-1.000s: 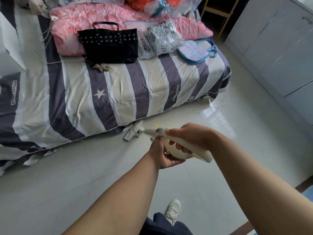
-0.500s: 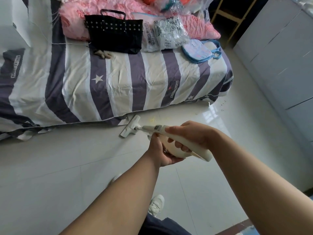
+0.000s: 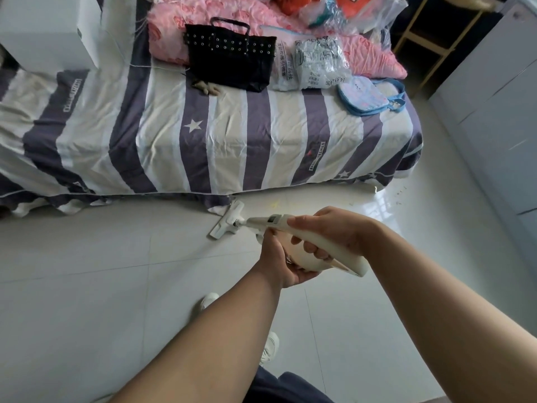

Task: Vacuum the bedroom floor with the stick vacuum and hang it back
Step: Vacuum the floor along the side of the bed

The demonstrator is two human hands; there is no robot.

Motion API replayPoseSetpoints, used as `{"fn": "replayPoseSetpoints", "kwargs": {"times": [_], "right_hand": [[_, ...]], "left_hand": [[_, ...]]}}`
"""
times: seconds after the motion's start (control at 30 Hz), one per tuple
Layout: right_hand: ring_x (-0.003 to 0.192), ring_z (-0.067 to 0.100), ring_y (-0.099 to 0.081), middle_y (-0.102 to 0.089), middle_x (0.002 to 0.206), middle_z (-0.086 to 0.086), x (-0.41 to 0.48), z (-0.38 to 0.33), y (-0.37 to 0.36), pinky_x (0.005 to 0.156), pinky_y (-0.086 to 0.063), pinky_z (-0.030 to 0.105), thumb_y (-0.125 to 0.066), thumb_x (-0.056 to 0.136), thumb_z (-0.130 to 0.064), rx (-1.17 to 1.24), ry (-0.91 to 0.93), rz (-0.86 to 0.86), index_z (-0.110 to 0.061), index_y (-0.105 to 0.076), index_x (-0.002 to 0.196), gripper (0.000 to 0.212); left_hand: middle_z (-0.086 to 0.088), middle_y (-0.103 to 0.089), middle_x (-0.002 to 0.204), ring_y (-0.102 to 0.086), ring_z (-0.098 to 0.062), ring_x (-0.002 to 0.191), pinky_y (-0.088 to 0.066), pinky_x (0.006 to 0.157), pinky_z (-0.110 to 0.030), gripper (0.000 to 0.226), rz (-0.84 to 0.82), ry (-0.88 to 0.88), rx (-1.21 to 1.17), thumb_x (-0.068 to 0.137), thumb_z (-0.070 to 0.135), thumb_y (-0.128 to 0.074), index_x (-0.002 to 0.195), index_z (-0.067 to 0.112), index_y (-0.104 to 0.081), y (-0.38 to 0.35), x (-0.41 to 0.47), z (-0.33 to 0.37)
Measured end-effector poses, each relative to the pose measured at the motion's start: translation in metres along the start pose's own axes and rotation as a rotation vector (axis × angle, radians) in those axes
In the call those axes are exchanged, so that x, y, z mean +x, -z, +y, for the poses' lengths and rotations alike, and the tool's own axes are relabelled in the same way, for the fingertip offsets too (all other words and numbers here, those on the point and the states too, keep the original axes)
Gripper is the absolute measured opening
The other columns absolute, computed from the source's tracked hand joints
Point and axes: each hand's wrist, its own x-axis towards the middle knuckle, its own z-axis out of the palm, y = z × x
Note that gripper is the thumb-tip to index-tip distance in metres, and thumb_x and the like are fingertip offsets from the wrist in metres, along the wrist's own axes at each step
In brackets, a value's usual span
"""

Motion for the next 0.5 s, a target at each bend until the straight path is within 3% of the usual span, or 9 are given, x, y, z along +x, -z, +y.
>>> {"fn": "replayPoseSetpoints", "kwargs": {"times": [0.2,0.5], "right_hand": [[0.054,0.018,-0.056,-0.066,0.07,0.006,0.008,-0.012,-0.012,0.058,-0.048,0.031,-0.062,0.092,-0.051,0.053,0.031,-0.046,-0.001,-0.072,0.104,0.053],[0.055,0.02,-0.056,-0.066,0.069,0.006,0.035,-0.041,-0.041,0.062,-0.047,0.033,-0.064,0.089,-0.054,0.057,0.049,-0.113,-0.001,-0.073,0.103,0.056]], "left_hand": [[-0.017,-0.066,0.096,-0.065,-0.038,0.099,-0.049,0.092,-0.06,0.053,0.014,-0.038,-0.015,0.088,0.062,-0.045,0.093,0.014,-0.065,0.016,-0.01,0.011],[-0.015,-0.067,0.086,-0.065,-0.036,0.093,-0.05,0.091,-0.06,0.053,0.035,-0.082,-0.031,0.09,0.061,-0.039,0.08,0.014,-0.063,0.053,-0.012,0.043]]}}
